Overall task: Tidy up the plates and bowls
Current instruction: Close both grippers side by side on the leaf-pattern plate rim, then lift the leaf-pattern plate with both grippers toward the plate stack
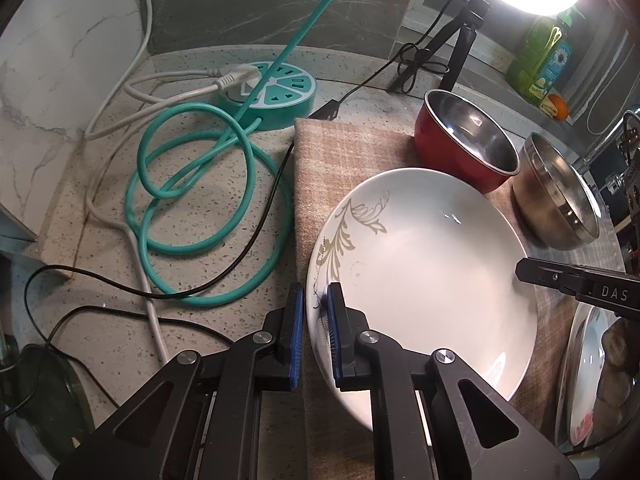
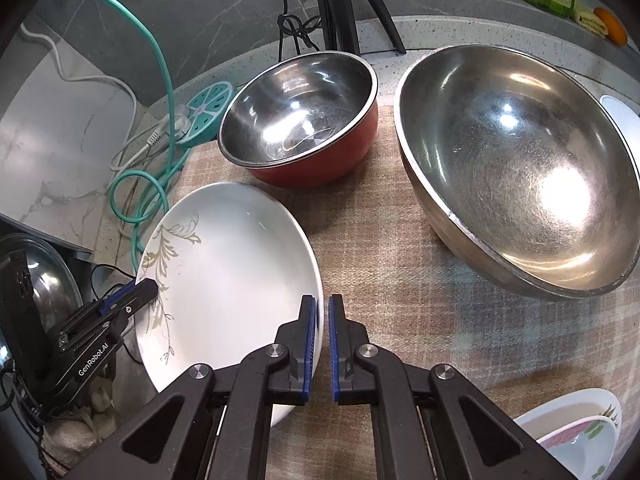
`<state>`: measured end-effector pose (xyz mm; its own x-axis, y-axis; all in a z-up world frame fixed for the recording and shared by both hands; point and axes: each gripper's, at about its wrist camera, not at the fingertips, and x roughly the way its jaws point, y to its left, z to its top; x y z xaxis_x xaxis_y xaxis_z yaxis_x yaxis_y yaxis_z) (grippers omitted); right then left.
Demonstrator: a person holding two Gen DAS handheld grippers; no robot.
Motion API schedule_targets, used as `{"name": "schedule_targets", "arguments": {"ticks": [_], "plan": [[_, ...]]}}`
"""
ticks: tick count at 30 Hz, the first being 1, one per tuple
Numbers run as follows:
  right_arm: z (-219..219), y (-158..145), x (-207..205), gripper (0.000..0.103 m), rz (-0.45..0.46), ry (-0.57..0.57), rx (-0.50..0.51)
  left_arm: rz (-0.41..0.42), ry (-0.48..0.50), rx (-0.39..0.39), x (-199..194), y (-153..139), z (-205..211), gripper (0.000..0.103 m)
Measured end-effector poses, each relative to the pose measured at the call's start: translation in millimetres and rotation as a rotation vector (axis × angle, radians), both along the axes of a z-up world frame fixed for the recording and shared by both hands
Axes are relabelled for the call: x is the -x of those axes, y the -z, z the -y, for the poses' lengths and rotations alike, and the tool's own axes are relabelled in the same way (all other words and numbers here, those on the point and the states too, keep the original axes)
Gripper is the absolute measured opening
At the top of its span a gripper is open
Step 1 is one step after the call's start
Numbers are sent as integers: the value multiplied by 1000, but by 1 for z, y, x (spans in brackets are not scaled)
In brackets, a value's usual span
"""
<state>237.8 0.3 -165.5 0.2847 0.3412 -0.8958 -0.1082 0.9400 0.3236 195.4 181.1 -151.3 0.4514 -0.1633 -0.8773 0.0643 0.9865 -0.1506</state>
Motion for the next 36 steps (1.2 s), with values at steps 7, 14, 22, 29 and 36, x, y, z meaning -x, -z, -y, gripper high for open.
{"name": "schedule_targets", "arguments": {"ticks": [7,14,22,29,36], "plan": [[-2,1,0,4,-2,0,3,1,-2,2,0,0,0,9],[-5,1,0,4,-2,4,11,-1,-23,27,1,-2,-3,9],[-5,1,2,4,-12,14,1,-2,-55,56,2,-3,-5,9],[-5,-2,6,5,-12,12,-2,-3,-79,70,6,-5,-7,9],[-6,-9,10,5,-3,7,-13,4,-97,69,11,-11,-10,9]]}}
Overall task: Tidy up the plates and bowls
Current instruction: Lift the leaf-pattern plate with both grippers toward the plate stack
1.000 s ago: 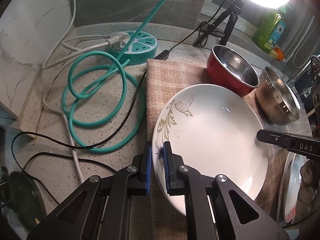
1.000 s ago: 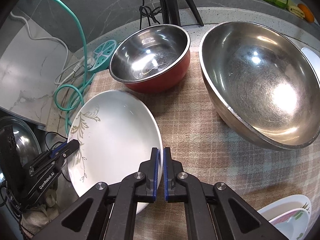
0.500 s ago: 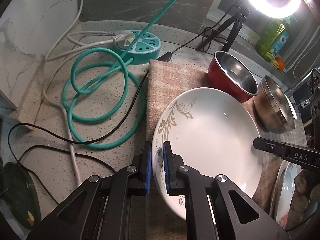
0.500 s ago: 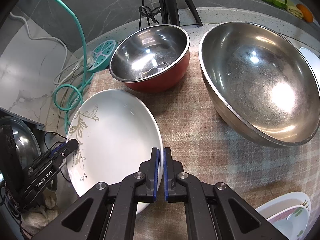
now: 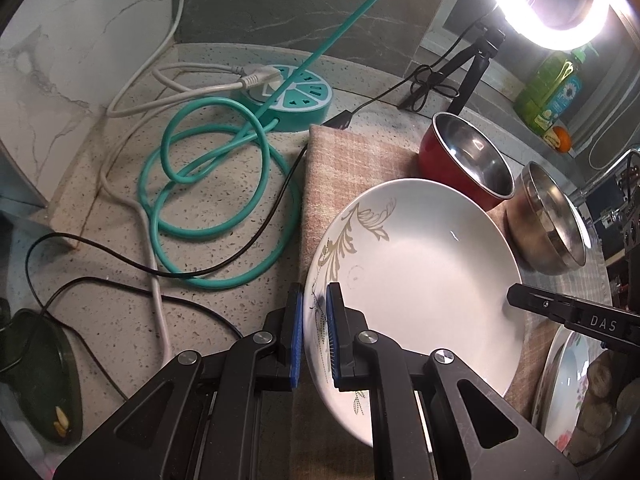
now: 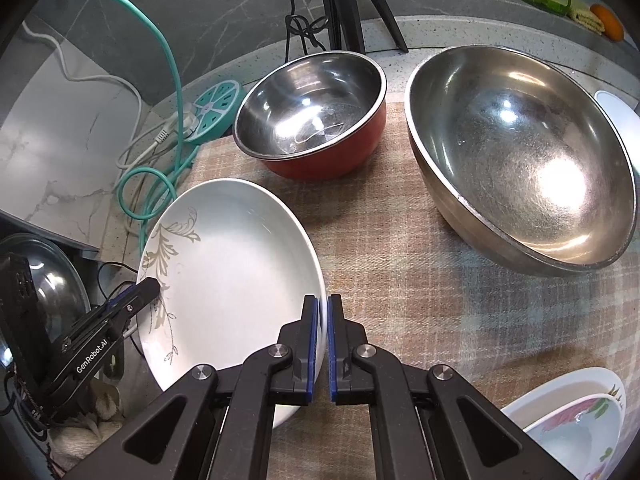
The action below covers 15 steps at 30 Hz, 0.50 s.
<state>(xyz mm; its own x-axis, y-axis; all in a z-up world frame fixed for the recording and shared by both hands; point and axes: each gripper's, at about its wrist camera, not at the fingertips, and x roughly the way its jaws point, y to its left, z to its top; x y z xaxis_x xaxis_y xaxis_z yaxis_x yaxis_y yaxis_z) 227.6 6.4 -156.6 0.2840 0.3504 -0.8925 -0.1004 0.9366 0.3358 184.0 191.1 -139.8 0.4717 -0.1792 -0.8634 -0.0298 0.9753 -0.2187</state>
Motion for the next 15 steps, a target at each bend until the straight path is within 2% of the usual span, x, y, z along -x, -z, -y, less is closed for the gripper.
{"name": "schedule_targets", "arguments": {"ticks": [15], "plan": [[17,-23,15,5,27,3,-28,20,-7,12,15,-21,10,9]]}}
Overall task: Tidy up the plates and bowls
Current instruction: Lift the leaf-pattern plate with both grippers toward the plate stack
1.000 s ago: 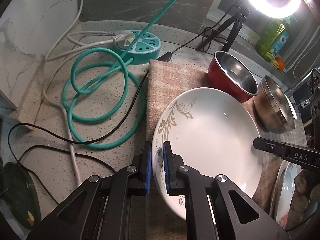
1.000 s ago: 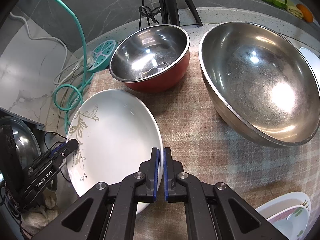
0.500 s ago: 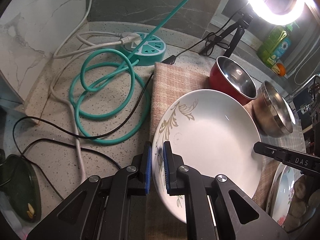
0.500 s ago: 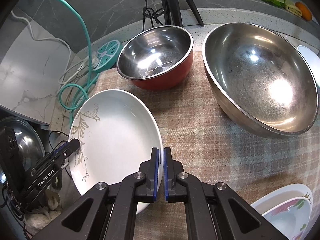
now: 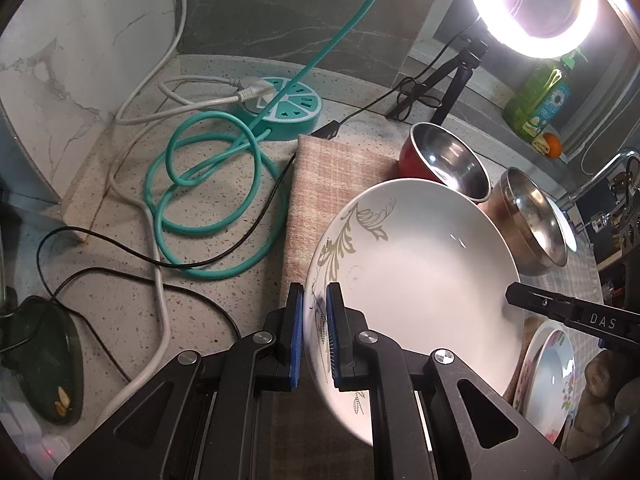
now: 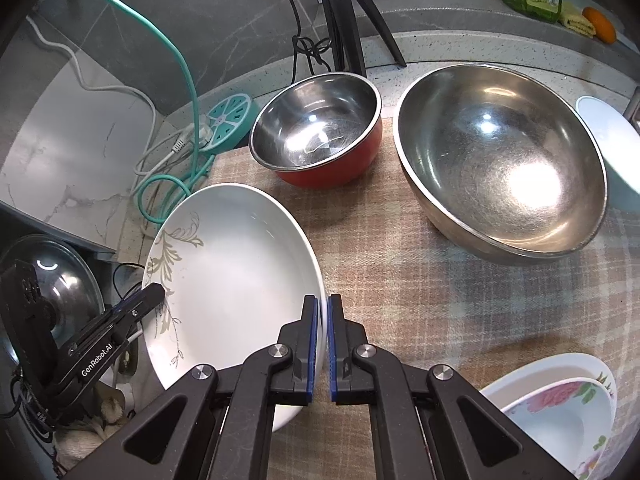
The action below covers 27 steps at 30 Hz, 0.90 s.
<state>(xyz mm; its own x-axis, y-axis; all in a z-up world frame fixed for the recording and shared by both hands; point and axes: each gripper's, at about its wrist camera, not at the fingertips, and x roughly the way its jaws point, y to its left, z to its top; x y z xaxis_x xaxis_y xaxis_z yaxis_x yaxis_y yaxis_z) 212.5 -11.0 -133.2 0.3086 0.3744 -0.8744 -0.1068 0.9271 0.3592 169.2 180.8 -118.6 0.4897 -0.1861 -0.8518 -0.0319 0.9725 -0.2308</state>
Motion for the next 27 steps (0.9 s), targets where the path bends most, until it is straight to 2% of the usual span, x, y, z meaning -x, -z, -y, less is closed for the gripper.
{"name": "schedule_targets", "arguments": {"ticks": [13,27], "plan": [[32,-19,22,5,23,6,-13,34,11,0,21,-24,31,9],[84,-30,52,5,33,12,-18,41,19,3,56,-33,75,9]]}}
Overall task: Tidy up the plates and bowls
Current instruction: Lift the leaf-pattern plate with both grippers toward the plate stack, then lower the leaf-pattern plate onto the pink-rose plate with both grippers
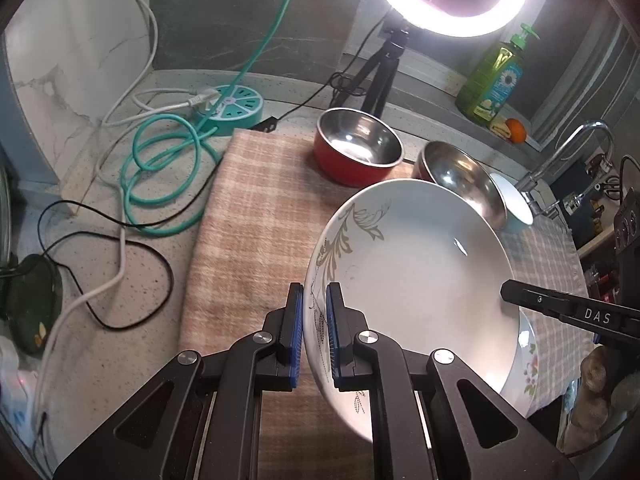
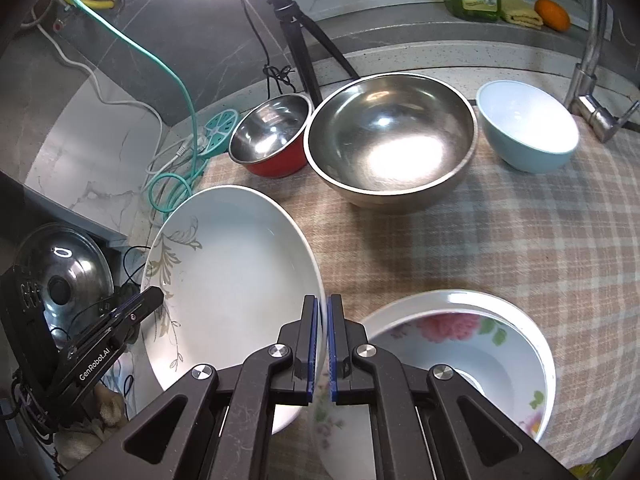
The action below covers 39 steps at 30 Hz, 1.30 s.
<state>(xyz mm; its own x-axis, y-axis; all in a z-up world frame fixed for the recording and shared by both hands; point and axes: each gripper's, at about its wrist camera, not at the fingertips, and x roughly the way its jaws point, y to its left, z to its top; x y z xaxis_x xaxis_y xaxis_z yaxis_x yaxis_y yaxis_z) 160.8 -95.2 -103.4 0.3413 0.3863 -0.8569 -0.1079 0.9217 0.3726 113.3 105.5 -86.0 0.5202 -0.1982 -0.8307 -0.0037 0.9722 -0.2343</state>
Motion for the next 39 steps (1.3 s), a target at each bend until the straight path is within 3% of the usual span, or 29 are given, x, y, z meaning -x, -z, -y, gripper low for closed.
{"name": "schedule_targets", "arguments": {"ticks": [21,39], "plan": [[95,3,40,5,-14,38,25,-17,40,32,29,7,84,9],[134,24,62,5,-57,67,51,-57,71,44,44,23,123,9]]}}
